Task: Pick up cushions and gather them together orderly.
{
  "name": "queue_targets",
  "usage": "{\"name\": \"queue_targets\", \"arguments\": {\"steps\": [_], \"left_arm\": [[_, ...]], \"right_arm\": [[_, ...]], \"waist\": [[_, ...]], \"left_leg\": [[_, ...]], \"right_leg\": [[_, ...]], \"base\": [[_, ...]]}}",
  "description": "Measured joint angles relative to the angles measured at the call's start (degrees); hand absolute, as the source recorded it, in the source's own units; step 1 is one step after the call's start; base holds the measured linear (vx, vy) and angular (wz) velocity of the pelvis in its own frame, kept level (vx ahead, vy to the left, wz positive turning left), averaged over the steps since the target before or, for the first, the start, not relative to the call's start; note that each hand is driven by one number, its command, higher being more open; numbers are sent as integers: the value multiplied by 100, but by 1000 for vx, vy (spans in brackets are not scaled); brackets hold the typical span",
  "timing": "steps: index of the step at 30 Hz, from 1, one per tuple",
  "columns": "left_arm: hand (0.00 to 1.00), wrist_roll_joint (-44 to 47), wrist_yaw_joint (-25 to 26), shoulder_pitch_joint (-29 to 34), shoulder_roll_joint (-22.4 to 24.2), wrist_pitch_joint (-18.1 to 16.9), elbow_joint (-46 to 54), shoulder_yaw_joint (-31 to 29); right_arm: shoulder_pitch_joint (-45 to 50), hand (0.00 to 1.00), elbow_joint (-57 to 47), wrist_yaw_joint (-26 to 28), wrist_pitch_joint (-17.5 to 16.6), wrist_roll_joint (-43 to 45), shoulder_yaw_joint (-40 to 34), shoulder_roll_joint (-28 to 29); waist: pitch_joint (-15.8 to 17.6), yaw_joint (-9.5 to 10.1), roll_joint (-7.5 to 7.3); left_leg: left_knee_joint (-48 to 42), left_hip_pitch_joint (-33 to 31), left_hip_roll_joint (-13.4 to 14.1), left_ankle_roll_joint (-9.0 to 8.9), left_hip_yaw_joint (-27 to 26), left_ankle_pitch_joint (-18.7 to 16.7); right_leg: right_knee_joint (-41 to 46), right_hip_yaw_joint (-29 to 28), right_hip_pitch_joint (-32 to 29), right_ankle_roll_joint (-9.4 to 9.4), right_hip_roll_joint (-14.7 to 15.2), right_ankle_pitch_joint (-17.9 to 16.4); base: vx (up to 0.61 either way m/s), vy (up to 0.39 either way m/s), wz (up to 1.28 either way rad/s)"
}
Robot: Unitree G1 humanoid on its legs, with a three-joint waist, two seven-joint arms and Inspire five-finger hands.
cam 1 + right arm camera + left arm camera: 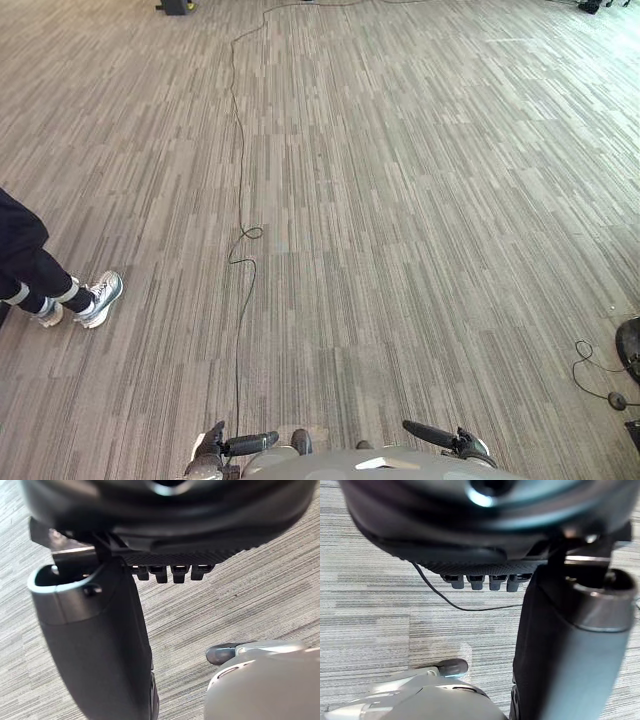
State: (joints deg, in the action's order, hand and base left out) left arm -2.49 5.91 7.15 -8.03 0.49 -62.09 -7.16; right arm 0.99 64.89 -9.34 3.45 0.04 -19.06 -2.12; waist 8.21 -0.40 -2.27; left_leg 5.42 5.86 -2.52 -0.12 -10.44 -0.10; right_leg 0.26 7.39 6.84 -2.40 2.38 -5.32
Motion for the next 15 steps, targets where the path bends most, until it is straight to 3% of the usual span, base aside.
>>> {"name": "queue_targets", "arguments": {"steps": [4,6,7,8,9,10,13,15], "left_arm": [[100,3,-1,-28,0,0,6,5],[100,3,-4,-31,-33,0,28,2],[100,19,0,-25,-48,2,92,-4],[100,24,3,-23,-47,2,113,-5],[100,28,16,-30,37,2,147,-7],[100,25,40,-29,47,4,158,-7],[100,20,56,-70,10,16,151,-9],[100,18,54,-98,10,18,106,-37]], "right_arm": [[-113,100,-20,0,-23,-2,1,68],[-146,100,-57,1,-7,0,-8,157],[-140,100,-151,3,4,1,-11,185],[-139,100,-163,2,2,0,-12,182],[-146,100,-223,7,-1,2,-16,161],[-139,100,-345,7,-21,2,-17,177],[-137,100,-462,26,-120,2,-6,199],[-144,100,-563,30,-169,3,-11,195]], "waist": [[14,25,12],[38,38,-31],[71,32,-35],[85,30,-38],[128,66,24],[189,55,113],[215,40,42],[223,17,48]], "left_leg": [[-8,-127,10,131,-142,-95],[-75,-240,-18,230,-351,-203],[-387,-345,-43,257,-483,-440],[-491,-363,-41,274,-490,-520],[-772,-372,15,363,-503,-781],[-922,-268,57,411,-496,-938],[-1087,81,58,429,-431,-1288],[-1033,248,63,349,-360,-1406]], "right_leg": [[103,-37,-206,-68,5,-49],[448,-48,-493,-239,97,-266],[949,-13,-666,-478,250,-508],[1138,-1,-731,-542,289,-556],[2166,28,-1094,-613,369,-616],[3070,50,-1446,-522,438,-617],[4398,245,-2049,-216,581,-926],[4307,501,-2469,-160,567,-1032]], "base": [[-44,7,-7],[-6,50,0],[32,62,11],[43,81,5],[40,111,-6],[54,128,-5],[175,151,5],[310,141,13]]}}
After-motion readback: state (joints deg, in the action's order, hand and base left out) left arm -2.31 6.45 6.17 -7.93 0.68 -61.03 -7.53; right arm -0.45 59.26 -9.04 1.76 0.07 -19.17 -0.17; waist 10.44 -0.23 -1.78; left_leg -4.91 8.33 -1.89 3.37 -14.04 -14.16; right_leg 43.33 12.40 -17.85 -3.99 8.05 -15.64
